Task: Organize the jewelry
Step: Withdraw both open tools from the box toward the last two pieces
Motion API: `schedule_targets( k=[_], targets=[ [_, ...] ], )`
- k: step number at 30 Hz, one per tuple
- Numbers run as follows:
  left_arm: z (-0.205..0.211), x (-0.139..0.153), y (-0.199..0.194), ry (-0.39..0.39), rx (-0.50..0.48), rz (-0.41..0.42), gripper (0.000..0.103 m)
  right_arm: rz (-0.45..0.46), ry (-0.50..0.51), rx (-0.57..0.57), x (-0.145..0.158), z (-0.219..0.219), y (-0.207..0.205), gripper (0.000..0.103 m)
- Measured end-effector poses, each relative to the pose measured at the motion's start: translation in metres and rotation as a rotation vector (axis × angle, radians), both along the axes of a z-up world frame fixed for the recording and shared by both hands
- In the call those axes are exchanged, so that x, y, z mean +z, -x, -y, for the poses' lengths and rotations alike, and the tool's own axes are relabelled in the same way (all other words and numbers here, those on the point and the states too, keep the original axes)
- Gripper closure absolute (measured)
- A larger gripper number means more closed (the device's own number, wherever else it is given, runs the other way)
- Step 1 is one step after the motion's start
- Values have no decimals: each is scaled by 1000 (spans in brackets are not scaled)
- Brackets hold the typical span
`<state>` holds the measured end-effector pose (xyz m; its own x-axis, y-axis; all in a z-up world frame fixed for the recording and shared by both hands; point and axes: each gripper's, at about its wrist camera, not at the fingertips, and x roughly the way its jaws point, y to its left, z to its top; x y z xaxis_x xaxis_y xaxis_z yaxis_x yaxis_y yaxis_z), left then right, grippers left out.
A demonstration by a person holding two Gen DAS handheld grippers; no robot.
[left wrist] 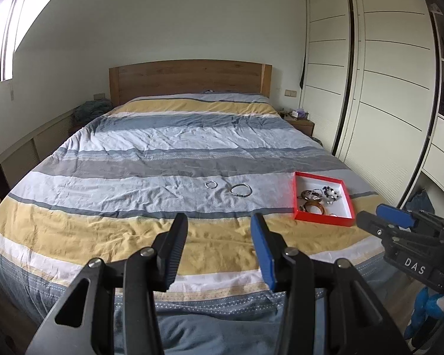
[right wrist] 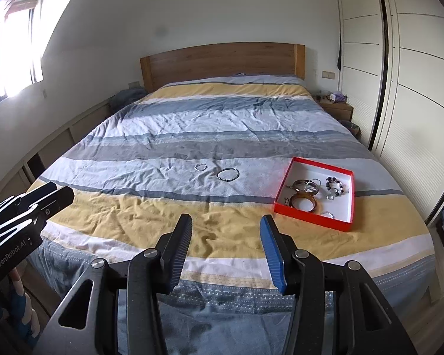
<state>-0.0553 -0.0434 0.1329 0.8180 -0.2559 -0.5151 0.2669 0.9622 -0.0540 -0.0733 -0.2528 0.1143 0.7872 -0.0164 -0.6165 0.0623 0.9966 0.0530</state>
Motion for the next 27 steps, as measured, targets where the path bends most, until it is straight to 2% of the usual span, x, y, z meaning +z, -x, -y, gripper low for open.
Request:
schedule_targets(
  k=[10,19,27],
  targets=[
    [-16,0,3,1,45,25,55,-10,30,27,0,-18,1,53],
    [-20,-8,-9,5,64,19,55,-61,18,51,-20,-23,-20,53],
    [-19,-31,-45,0,74,-54,55,-117,3,78,-44,-26,-47,53]
  ],
)
